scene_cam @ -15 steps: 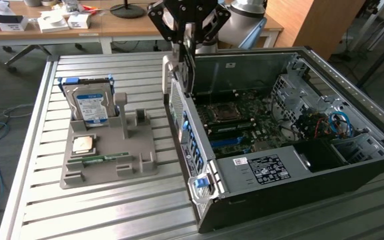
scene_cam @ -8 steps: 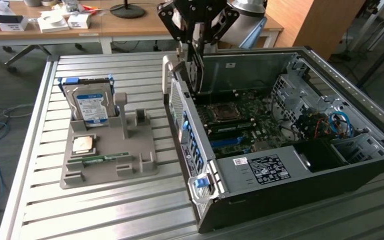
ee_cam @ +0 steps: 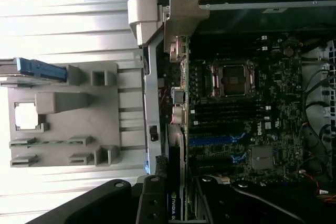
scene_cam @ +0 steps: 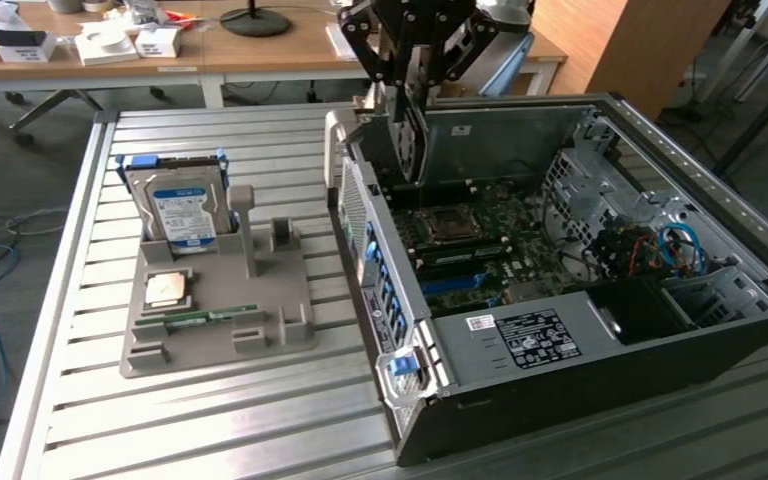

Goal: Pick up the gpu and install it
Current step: 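Pick up the gpu and move the gpu toward the slot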

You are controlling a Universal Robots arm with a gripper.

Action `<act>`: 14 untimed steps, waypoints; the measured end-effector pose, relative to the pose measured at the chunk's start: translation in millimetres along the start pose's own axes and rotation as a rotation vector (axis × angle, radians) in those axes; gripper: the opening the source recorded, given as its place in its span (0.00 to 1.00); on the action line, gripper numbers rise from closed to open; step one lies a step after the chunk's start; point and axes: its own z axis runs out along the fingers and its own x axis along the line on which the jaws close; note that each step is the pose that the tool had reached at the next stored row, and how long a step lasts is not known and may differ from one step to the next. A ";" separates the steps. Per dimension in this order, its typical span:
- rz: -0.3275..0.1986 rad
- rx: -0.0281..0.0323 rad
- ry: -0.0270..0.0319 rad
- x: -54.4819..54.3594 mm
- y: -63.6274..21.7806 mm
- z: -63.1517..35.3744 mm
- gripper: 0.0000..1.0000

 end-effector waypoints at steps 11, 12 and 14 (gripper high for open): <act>0.000 0.0001 0.0001 -29.2 2.5 0.8 0.26; 0.000 0.0001 0.0001 -31.9 2.7 0.8 0.26; 0.000 0.0000 0.0001 -37.4 3.2 1.0 0.26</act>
